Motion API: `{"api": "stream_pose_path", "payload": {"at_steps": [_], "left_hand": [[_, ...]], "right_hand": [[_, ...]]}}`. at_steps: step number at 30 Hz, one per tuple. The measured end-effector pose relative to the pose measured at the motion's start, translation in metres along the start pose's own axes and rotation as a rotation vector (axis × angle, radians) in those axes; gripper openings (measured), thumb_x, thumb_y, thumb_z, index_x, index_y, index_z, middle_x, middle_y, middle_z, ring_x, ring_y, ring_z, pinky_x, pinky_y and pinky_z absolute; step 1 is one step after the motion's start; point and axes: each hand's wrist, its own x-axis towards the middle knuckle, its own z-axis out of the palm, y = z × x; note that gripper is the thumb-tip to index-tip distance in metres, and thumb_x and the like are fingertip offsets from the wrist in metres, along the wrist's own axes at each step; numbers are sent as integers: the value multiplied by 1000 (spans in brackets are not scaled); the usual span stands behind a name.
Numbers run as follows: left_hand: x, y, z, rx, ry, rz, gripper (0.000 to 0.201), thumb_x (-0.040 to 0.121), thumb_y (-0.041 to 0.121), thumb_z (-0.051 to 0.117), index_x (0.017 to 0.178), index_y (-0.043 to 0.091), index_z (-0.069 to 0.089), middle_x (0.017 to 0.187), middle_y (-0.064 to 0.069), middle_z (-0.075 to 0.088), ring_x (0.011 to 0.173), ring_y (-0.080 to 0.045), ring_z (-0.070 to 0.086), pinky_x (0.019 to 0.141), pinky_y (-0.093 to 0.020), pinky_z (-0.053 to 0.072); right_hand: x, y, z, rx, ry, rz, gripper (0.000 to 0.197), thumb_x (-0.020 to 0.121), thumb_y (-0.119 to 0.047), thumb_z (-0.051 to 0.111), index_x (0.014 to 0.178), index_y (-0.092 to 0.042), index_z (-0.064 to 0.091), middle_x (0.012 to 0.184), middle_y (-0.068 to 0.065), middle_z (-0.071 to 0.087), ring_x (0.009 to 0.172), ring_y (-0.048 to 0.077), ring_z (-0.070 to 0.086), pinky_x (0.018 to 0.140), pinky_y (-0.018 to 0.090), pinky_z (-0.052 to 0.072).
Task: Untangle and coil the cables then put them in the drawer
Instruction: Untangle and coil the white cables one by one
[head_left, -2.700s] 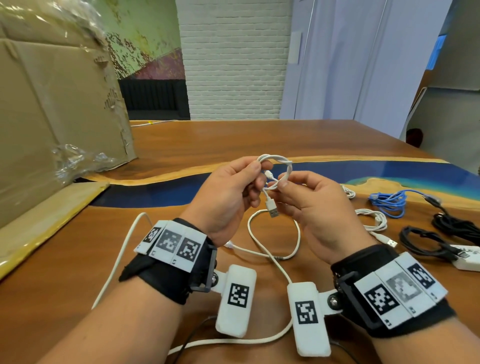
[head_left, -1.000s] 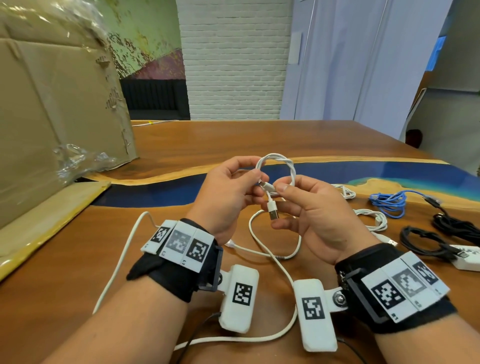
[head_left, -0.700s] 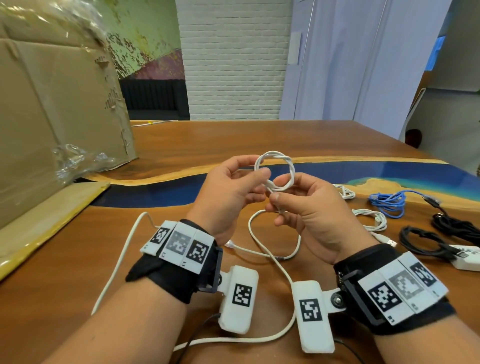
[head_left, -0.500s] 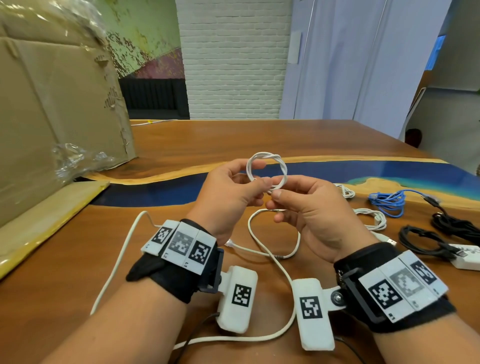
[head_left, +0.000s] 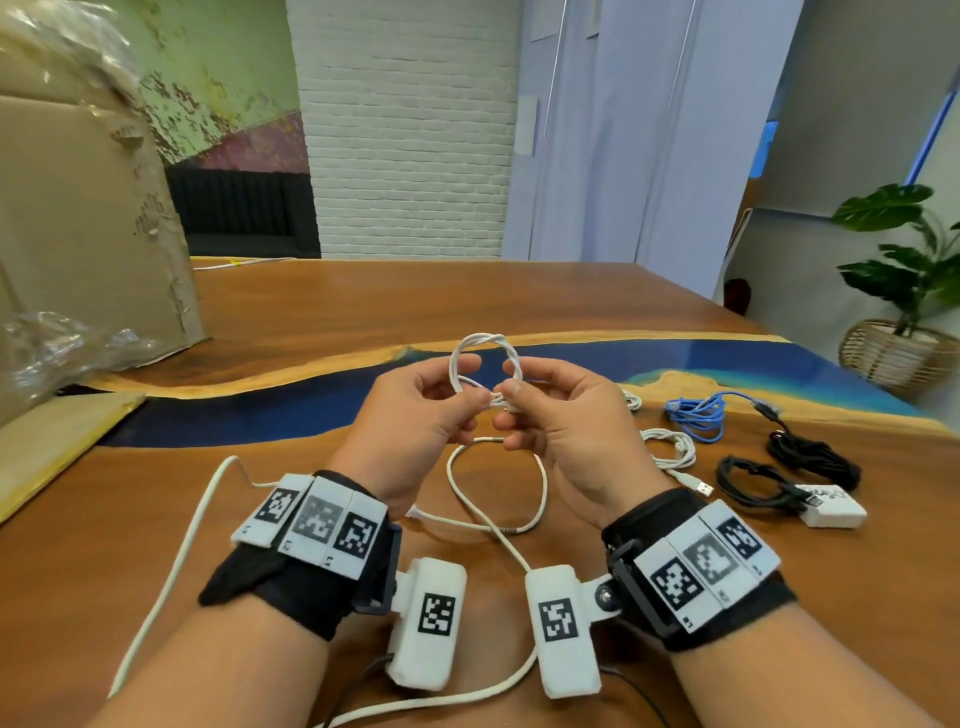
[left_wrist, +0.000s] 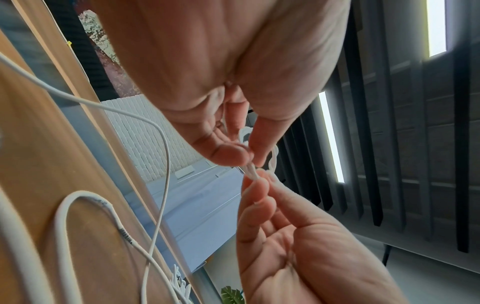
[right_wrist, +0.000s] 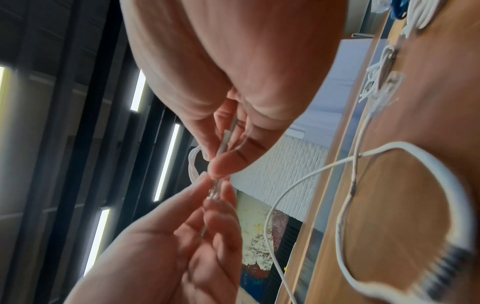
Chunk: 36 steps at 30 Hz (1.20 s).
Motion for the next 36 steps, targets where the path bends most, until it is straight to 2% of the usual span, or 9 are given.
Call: {"api": "stream_pose_path", "payload": {"at_steps": [7, 12, 15, 17, 19, 22, 27, 32, 36], "left_hand": [[19, -2, -36, -43, 174, -119, 16, 95, 19, 69, 109, 24, 75, 89, 0, 65, 50, -11, 40, 45, -24, 32], [24, -7, -44, -64, 224, -148, 12, 95, 22, 67, 102, 16, 74, 83, -2, 55, 45, -10, 34, 40, -23, 22], [24, -7, -43, -63, 226, -133, 12, 93, 24, 69, 100, 15, 75, 81, -1, 53, 45, -10, 31, 40, -22, 22], [24, -7, -44, -66, 236, -129, 13, 93, 24, 70, 100, 15, 75, 80, 0, 53, 46, -11, 30, 41, -22, 20], [25, -9, -45, -70, 236, -130, 13, 92, 24, 70, 99, 14, 75, 79, 0, 53, 47, -12, 29, 42, -23, 19], [25, -9, -46, -78, 229, -141, 14, 92, 23, 69, 100, 13, 75, 78, 0, 53, 48, -12, 30, 43, -24, 20], [24, -7, -47, -76, 231, -147, 15, 93, 22, 69, 100, 11, 75, 79, -1, 53, 49, -12, 33, 45, -25, 24], [23, -5, -48, -76, 234, -162, 15, 92, 22, 70, 100, 11, 75, 79, -2, 53, 48, -11, 33, 44, -26, 25], [22, -3, -48, -59, 249, -167, 12, 91, 23, 71, 97, 13, 75, 80, -2, 54, 47, -11, 35, 44, -26, 28]], "right_hand": [[51, -32, -49, -265, 198, -28, 18, 94, 0, 68, 112, 0, 70, 82, 13, 72, 63, 18, 69, 55, 27, 58], [85, -31, -93, -728, 303, 174, 17, 89, 3, 71, 103, -1, 64, 77, 17, 70, 58, 23, 68, 48, 31, 56], [91, -23, -100, -941, 197, 373, 10, 93, 1, 67, 92, -6, 60, 83, 17, 72, 75, 28, 71, 70, 39, 62], [96, -18, -97, -1021, 148, 479, 6, 95, -2, 65, 101, 1, 66, 94, 20, 76, 85, 30, 73, 90, 43, 61], [103, -11, -95, -1103, 138, 519, 19, 96, -7, 66, 112, 3, 69, 100, 20, 78, 94, 31, 77, 93, 44, 60], [109, -6, -95, -1283, 100, 540, 25, 95, -19, 70, 113, -2, 71, 100, 15, 79, 96, 25, 78, 86, 37, 63], [110, -9, -100, -1362, 73, 404, 29, 82, -19, 78, 109, -7, 74, 90, 9, 77, 64, 18, 70, 46, 24, 52], [105, -22, -89, -1490, 47, 317, 26, 92, -34, 71, 97, -9, 76, 89, 9, 79, 68, 23, 74, 65, 31, 61], [90, -31, -57, -1460, -97, 217, 20, 93, -35, 71, 99, -17, 76, 83, 1, 73, 61, 15, 65, 41, 21, 44]]}}
